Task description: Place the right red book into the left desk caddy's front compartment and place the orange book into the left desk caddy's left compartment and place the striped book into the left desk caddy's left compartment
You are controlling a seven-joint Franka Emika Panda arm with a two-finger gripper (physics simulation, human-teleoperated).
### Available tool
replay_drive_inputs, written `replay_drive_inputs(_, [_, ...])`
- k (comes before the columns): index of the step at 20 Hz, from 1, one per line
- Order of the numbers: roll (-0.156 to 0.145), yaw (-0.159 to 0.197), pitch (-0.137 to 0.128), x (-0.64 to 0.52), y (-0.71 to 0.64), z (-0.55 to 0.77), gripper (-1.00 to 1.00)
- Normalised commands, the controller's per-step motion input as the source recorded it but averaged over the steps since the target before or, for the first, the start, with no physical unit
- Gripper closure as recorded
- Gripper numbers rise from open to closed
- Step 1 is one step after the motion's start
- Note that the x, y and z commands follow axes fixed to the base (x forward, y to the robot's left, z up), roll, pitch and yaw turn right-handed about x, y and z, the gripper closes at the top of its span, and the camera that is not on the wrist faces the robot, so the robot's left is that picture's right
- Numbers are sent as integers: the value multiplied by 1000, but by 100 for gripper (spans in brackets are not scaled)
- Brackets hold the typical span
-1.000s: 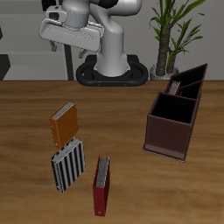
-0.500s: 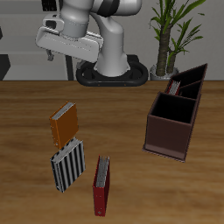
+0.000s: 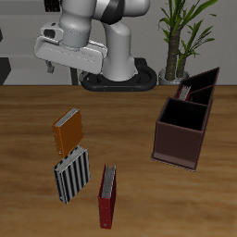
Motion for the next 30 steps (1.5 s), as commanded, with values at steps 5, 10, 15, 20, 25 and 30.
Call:
replay_drive_inputs(5, [68, 17, 32, 176, -67, -212, -100])
replay_drive_inputs(10, [91, 46, 26, 132, -63, -187, -100])
replay_drive_inputs(15, [37, 13, 10, 81, -95, -74, -100])
replay_drive_inputs(20, [1, -22, 17, 41, -116, -137, -100])
replay_drive_inputs(25, [3, -15, 10, 7, -115, -220, -100])
replay_drive_inputs(30, [8, -54, -13, 62, 1, -189, -100])
